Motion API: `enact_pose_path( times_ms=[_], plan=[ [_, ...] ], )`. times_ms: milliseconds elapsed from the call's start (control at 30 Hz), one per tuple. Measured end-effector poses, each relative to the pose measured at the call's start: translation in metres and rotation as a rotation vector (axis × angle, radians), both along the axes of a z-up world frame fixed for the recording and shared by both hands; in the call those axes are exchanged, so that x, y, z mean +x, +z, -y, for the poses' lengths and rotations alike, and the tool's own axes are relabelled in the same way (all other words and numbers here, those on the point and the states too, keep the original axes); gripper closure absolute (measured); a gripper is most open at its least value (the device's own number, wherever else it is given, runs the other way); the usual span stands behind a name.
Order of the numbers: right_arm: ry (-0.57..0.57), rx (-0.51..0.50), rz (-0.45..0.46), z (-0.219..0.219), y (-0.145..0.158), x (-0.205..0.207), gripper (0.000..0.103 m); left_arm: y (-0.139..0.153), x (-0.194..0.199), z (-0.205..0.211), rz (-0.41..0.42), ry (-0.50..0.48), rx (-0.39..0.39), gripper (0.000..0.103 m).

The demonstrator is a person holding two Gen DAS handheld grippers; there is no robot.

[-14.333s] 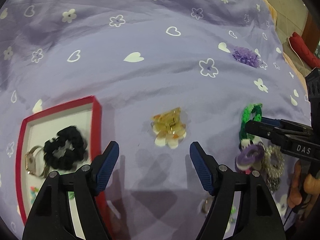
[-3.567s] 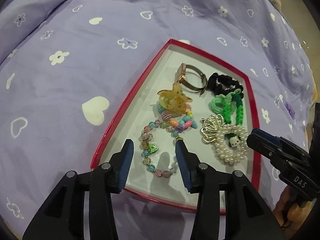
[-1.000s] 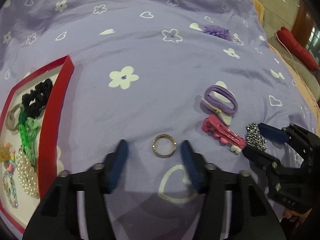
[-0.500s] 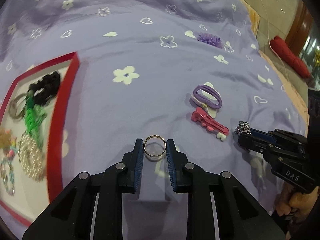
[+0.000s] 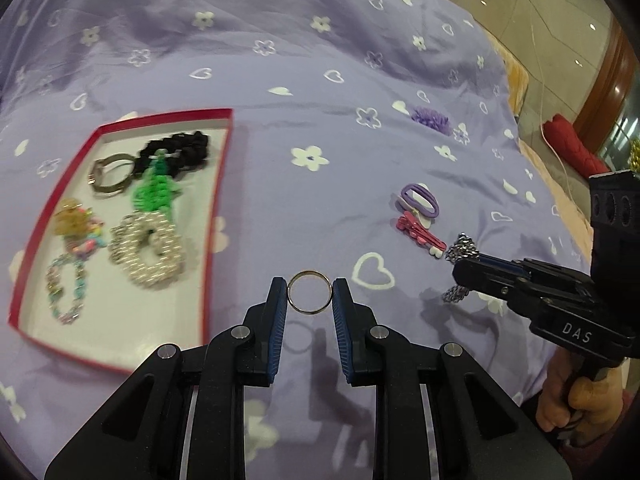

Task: Organize jewelry
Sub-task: 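Grasp the gold ring with the left tool while the right tool grasps the silver chain, then carry ring and chain into the tray and lower them onto the bracelets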

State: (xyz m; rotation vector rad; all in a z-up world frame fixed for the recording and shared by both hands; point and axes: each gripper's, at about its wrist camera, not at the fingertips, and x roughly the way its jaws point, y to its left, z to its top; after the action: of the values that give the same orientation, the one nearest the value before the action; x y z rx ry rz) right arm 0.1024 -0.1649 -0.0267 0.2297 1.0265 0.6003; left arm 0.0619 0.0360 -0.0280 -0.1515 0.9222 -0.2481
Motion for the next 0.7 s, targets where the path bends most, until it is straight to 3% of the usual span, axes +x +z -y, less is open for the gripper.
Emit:
enact_pose_path(
  times_ms=[700],
  plan=[
    [0.191,0.053,0.019,-0.099,0.023,-0.003,0.086,0.004,-0.032,-0.112,0.014,0.234,0.013,0.082]
  ],
)
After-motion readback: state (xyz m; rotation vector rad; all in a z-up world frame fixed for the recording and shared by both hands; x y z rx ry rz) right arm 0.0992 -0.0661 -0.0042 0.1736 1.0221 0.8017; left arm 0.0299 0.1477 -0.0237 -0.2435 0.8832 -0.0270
